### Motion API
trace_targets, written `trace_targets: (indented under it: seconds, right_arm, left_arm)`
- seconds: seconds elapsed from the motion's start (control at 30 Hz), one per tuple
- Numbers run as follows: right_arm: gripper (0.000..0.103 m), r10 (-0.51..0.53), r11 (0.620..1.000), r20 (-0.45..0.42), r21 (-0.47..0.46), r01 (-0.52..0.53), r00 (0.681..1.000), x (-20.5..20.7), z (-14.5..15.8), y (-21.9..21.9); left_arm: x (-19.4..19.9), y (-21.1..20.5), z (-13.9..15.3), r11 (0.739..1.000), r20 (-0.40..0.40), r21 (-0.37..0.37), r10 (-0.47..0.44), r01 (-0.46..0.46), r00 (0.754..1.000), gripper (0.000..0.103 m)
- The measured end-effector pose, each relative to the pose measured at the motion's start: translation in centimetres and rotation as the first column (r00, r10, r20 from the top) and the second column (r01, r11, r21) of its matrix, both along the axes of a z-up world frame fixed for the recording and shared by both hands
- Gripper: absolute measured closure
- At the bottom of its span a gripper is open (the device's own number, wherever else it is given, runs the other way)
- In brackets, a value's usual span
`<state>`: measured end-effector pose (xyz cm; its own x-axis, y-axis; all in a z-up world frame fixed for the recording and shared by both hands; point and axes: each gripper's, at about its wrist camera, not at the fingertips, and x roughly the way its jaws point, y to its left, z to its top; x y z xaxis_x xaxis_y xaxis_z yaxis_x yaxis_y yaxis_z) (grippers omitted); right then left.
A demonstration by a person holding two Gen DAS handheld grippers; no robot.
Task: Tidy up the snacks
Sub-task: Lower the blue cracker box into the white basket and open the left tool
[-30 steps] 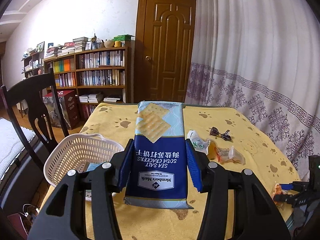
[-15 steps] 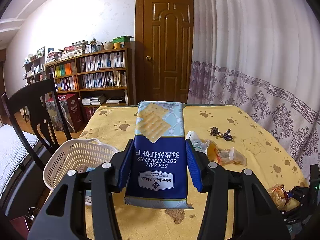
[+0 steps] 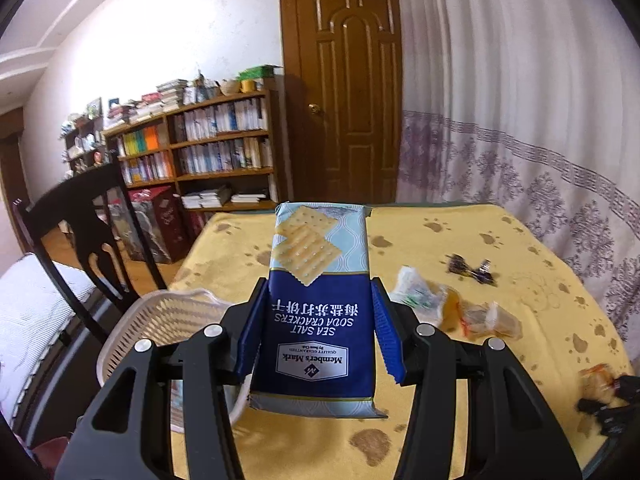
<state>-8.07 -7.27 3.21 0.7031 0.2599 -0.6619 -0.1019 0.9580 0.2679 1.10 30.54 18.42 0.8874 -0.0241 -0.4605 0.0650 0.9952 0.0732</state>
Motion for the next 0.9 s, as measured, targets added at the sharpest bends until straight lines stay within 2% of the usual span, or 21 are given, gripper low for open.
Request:
trace_targets:
  seconds: [0.23, 0.4, 0.9]
  right_arm:
    - [0.056, -0.006, 0.997, 0.076, 0.08, -0.001, 0.997, 1.0, 2.6, -2.1]
    - [0.056, 0.02, 0.994, 0.111, 0.106, -0.032, 0.994, 2.2, 3.7, -1.7]
    - [0.056, 0.057, 0.994, 0.13, 0.083, -0.068, 0.99, 3.2, 5.0, 0.8]
  left_arm:
    - [0.9, 2.7, 1.6, 0.994, -0.001, -0.014, 0.106, -0.106, 0.994, 0.052]
    - [1.3, 4.5, 1.9, 0.985, -0.004, -0.007, 0.175, -0.175, 0.985, 0.052]
    - [2.9, 8.2, 0.6, 0.972, -0.03, -0.03, 0.233, -0.234, 0.972, 0.052]
